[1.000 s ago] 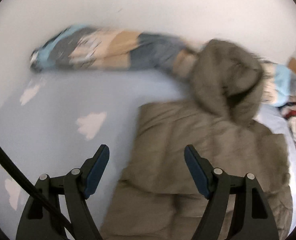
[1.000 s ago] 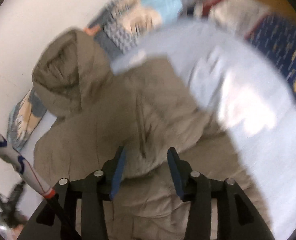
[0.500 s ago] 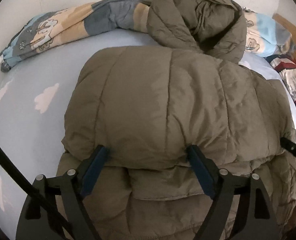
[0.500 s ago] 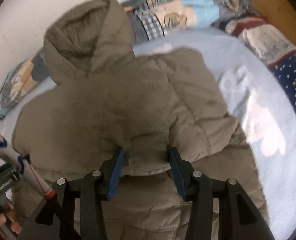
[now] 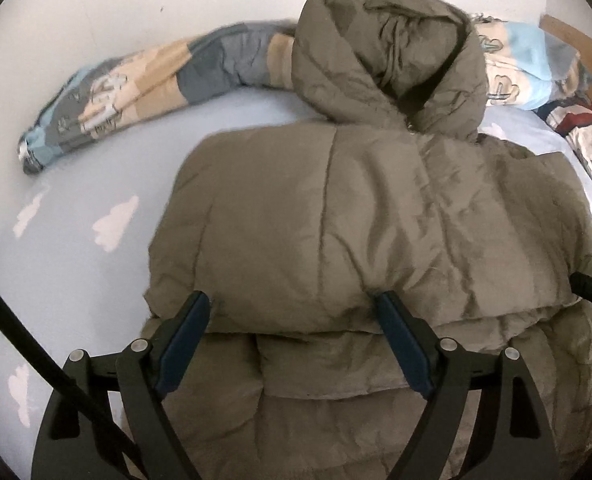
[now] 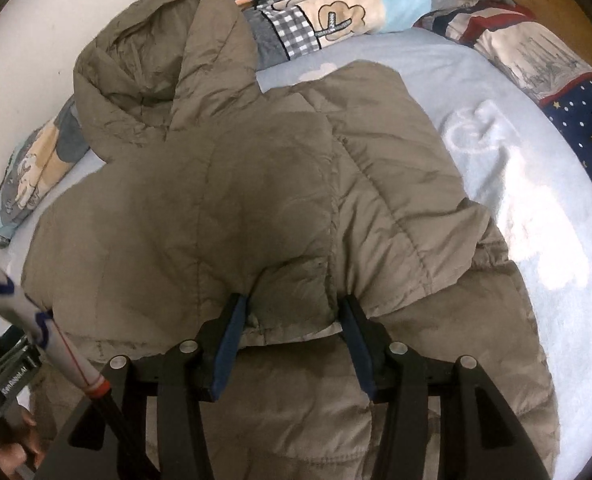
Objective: Fold large clothes
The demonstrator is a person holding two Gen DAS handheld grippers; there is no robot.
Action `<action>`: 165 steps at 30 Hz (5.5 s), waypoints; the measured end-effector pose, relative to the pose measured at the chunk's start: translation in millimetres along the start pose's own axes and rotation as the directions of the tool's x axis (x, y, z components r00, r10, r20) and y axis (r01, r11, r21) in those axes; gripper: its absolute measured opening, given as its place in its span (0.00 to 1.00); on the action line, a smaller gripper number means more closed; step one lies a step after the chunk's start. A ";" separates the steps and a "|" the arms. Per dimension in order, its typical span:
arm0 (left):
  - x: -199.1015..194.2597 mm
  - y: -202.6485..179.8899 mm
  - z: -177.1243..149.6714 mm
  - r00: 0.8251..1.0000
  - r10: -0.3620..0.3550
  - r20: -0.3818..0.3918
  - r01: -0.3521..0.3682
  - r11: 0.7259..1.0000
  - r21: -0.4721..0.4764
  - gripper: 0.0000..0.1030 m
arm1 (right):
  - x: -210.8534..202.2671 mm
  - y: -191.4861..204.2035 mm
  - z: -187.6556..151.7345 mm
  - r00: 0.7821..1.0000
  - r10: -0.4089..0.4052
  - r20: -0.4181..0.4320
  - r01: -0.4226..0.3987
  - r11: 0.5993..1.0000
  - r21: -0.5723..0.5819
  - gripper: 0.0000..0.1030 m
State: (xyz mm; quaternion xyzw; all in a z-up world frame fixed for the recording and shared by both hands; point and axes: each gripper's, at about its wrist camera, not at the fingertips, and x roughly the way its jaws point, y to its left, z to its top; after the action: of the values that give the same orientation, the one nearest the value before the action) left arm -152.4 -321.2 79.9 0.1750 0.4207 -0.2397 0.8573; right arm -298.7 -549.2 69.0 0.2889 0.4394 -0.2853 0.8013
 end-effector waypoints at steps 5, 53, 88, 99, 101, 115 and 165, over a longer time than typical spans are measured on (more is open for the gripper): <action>-40.8 -0.6 4.5 0.995 0.010 0.095 -0.010 1.000 0.007 0.82 | -27.8 6.3 -1.6 0.999 0.030 0.021 -0.030 1.000 0.004 0.52; -162.4 126.2 -222.4 0.972 -0.190 -0.139 0.168 0.973 -0.155 0.14 | -184.6 -145.0 -206.1 0.998 0.057 -0.014 -0.055 0.991 0.124 0.16; -153.3 -3.2 -214.7 0.994 0.018 -0.112 -0.006 0.995 0.104 0.75 | -172.0 -59.9 -227.6 0.992 -0.001 -0.122 -0.010 0.996 -0.092 0.59; -246.9 -14.0 -159.4 0.982 0.008 0.187 -0.029 0.993 0.113 0.75 | -228.3 -51.3 -191.8 0.993 0.110 0.032 -0.108 0.993 -0.046 0.60; -253.2 -16.9 -143.1 0.977 -0.011 0.214 -0.014 0.993 0.115 0.76 | -236.8 -45.2 -181.1 0.990 0.133 0.052 -0.130 0.990 -0.053 0.61; -136.0 8.0 -26.5 0.982 -0.008 0.187 -0.004 0.998 0.062 0.77 | -192.8 -1.6 -61.0 0.986 0.087 0.140 -0.065 0.986 -0.156 0.56; -44.8 77.4 4.8 0.992 -0.096 0.082 0.099 0.994 -0.044 0.77 | 4.9 90.5 311.3 0.990 0.021 0.140 -0.006 0.994 -0.109 0.53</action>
State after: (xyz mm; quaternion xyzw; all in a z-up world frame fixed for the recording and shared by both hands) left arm -130.0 -248.1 126.4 0.1240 0.3997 -0.2780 0.8646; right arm -64.2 -711.7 223.1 0.2271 0.3945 -0.2753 0.8468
